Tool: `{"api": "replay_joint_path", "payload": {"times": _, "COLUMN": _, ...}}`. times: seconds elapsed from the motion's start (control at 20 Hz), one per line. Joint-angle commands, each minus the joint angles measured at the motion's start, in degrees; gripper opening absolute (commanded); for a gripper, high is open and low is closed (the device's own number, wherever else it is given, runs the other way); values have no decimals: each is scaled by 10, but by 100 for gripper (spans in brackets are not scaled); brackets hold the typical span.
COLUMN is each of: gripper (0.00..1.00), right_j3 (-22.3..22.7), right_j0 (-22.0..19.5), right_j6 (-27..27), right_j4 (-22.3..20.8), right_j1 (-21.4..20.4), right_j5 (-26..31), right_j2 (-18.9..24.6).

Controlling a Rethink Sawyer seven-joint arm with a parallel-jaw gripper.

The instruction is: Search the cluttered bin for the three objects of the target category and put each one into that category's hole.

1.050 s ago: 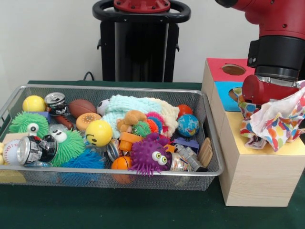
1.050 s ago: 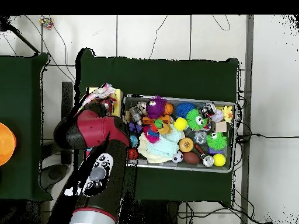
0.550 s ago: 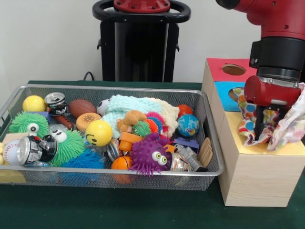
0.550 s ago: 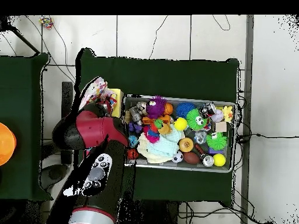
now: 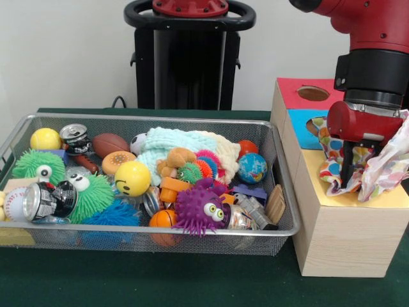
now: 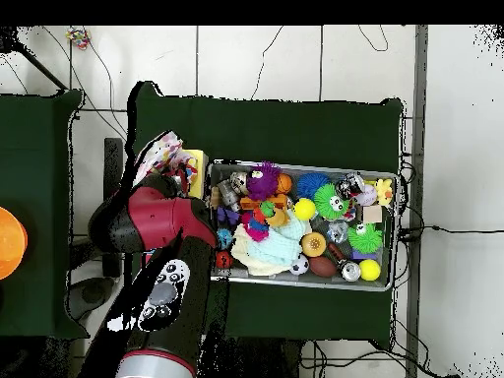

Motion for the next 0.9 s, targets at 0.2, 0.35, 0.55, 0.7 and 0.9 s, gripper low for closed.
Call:
{"api": "replay_joint_path", "payload": {"times": 0.2, "gripper": 100, "right_j3": 101, "right_j0": -32, "right_j6": 93, "right_j4": 5, "right_j1": 106, "right_j5": 53, "right_j2": 93}}
{"api": "replay_joint_path", "payload": {"times": 0.35, "gripper": 100, "right_j3": 101, "right_j0": -33, "right_j6": 91, "right_j4": 5, "right_j1": 105, "right_j5": 55, "right_j2": 94}}
{"api": "replay_joint_path", "payload": {"times": 0.55, "gripper": 0, "right_j3": 101, "right_j0": -32, "right_j6": 92, "right_j4": 5, "right_j1": 105, "right_j5": 56, "right_j2": 92}}
{"api": "replay_joint_path", "payload": {"times": 0.7, "gripper": 0, "right_j3": 102, "right_j0": -35, "right_j6": 91, "right_j4": 5, "right_j1": 105, "right_j5": 53, "right_j2": 97}}
{"api": "replay_joint_path", "payload": {"times": 0.9, "gripper": 0, "right_j3": 101, "right_j0": -38, "right_j6": 87, "right_j4": 1, "right_j1": 105, "right_j5": 52, "right_j2": 101}}
